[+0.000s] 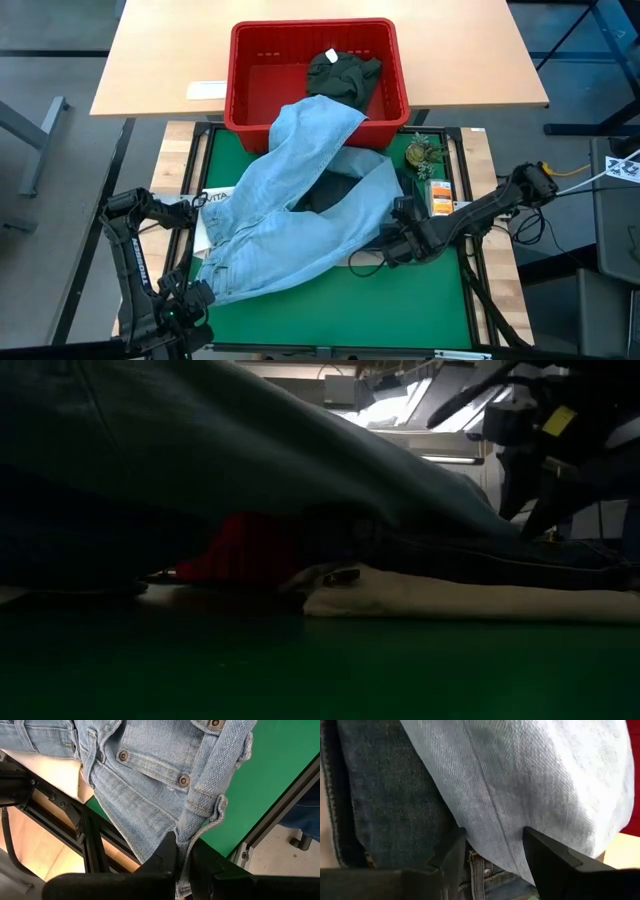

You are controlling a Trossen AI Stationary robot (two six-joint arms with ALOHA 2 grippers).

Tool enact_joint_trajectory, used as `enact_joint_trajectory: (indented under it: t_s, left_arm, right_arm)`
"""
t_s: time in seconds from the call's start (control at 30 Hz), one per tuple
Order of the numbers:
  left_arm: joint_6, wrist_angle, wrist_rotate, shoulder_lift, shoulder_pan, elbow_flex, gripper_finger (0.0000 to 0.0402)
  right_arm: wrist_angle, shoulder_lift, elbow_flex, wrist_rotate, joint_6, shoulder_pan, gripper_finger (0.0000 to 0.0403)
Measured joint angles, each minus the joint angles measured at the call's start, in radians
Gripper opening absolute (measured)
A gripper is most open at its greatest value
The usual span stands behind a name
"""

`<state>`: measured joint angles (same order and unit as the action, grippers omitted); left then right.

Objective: Fold Laundry from Bin
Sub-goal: Fold the light blue jeans

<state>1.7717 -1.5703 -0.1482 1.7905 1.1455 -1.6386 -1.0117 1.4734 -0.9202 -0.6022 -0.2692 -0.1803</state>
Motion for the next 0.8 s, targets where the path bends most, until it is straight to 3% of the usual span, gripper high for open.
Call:
enact_joint_trajectory:
  t_s: [0.23,0.67,0.8]
  left_arm:
    - [-0.001,0.000,0.000,0.000,-0.002,0.000,0.0019]
    - [0.000,0.000,-0.003,0.000,-0.003,0.000,0.0018]
    - [0.000,0.000,-0.003,0.000,-0.003,0.000,0.0018]
  right_arm:
    - [-0.001,0.001,0.000,-0.004,0.041,0.000,0.0186]
    - [0.004,0.001,-0.001,0.121,0.071,0.110,0.0014]
    - [0.004,0.001,-0.001,0.135,0.073,0.109,0.0016]
